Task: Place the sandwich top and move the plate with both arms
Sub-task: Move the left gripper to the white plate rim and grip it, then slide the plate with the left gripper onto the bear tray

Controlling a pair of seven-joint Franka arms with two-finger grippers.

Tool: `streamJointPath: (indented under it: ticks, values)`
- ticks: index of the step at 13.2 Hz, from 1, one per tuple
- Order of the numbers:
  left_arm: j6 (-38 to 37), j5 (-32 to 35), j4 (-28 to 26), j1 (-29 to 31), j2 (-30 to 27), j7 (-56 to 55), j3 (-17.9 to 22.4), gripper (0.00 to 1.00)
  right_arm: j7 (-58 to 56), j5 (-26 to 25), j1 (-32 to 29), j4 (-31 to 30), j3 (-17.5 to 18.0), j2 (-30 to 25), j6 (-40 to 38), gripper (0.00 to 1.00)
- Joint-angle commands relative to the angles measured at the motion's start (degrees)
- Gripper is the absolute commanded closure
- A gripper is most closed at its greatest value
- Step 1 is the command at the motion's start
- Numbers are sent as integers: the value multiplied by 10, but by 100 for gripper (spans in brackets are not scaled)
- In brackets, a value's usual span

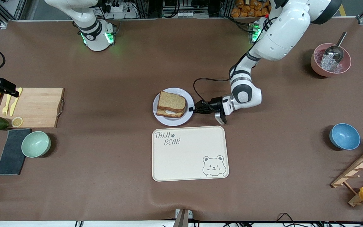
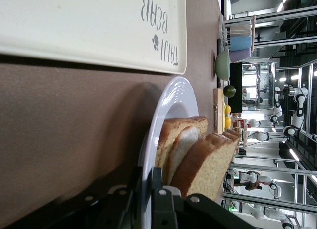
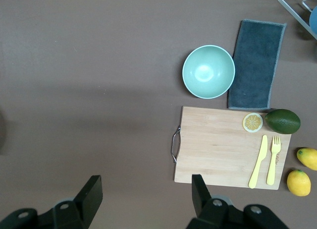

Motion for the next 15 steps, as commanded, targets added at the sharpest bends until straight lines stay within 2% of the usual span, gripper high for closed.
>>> streamJointPath:
  ticks: [1,5,10,15]
  values:
    - [3,-38,16,-15,15,42,-1,100,6,-2,-20,-5,17,-15,1,18]
    - [2,-56,28,-35,12,49,-5,100,6,-1,-21,6,24,-13,15,18]
    - [2,-70,35,-24,6,48,-29,100,6,14,-19,7,25,-17,18,15]
    - [1,-93,56,-1,-5,48,-54,100,6,14,-16,-22,24,-46,30,15]
